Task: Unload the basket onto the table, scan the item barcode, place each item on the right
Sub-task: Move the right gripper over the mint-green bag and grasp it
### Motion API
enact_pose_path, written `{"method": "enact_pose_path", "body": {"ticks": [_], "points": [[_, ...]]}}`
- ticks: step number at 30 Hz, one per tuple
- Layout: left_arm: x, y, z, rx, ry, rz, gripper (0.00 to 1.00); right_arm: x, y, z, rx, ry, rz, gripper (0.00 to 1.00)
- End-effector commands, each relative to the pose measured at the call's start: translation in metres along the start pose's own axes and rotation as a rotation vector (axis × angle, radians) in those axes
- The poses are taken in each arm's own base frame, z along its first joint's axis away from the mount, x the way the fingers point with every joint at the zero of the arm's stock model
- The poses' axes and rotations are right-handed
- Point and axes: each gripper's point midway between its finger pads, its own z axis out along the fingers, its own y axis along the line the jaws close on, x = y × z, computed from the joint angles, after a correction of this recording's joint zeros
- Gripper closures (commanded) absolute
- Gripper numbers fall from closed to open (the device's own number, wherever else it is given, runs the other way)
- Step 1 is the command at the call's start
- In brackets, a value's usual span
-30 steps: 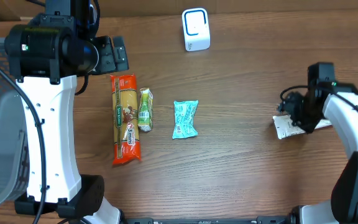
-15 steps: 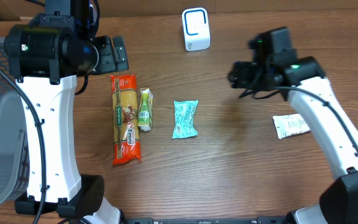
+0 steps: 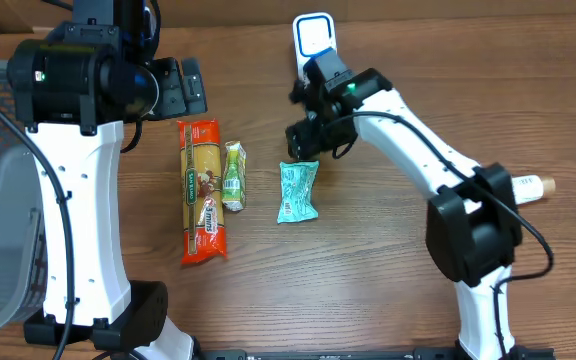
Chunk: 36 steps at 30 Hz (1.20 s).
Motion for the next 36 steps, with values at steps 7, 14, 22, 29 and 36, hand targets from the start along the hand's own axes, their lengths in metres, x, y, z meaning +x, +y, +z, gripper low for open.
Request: {"method": "enact_pose_path", "body": {"ticks": [7,14,22,29,36], "points": [[0.0,0.002,0.001,-0.01,0.001,0.018,0.0,0.002,0.037,0.024,-0.04,0.023,-0.609,0.1],[0.0,0.002,0.001,-0.011,0.001,0.018,0.0,0.006,0.054,0.053,-0.029,0.046,-0.759,0.17],[0.0,0.002,0.001,-0.011,0.001,0.018,0.01,0.006,0.025,0.062,0.071,0.092,-0.738,0.29],[0.0,0.002,0.001,-0.01,0.001,0.018,0.0,0.002,-0.003,0.055,0.092,0.08,-0.602,0.42],[-0.001,0.002,0.001,-0.01,0.001,0.018,0.0,0.0,-0.037,0.045,0.121,0.055,-0.239,0.9]]}}
